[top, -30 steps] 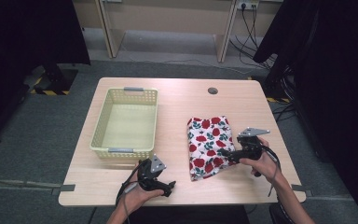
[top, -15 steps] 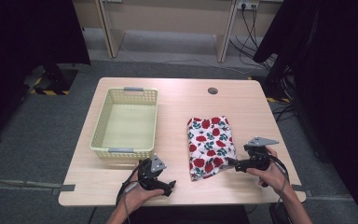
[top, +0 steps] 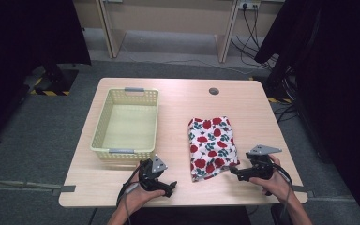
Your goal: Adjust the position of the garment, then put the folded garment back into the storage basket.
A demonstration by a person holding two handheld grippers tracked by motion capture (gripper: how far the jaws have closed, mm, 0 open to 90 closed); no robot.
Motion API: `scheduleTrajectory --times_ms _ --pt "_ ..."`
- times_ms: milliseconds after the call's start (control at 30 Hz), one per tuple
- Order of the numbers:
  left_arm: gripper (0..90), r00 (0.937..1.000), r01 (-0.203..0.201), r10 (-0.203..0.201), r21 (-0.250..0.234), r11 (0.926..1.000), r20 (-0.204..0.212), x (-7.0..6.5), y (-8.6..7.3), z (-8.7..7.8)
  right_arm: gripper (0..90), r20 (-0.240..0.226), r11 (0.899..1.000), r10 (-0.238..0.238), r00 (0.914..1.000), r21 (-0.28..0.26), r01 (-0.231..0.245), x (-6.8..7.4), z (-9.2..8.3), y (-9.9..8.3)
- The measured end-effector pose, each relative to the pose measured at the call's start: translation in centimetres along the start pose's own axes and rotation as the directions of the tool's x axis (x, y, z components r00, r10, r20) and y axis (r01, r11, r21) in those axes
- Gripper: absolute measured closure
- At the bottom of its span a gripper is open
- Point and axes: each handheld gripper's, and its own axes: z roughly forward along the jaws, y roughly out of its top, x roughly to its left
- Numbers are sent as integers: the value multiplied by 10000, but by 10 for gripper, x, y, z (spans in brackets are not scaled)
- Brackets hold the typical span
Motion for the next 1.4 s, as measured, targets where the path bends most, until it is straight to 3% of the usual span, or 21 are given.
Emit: scheduleTrajectory --times_ms 533,1000,1233,1400 --pt "0 10000 -1 1 -1 10000 -3 0 0 0 37 -187 9999 20 9998 122 -18 13 -8 -14" --pt "0 10000 -3 3 -2 10000 -3 0 0 0 30 -77 9994 327 9994 -112 -328 8 -11 -15" --pt "0 10000 4 -4 -6 10000 -6 0 0 0 24 -98 9977 520 9986 -421 -524 6 -14 -8" --pt "0 10000 4 -4 -5 10000 -7 0 0 0 21 -204 9948 808 9965 -602 -819 0 -9 7"
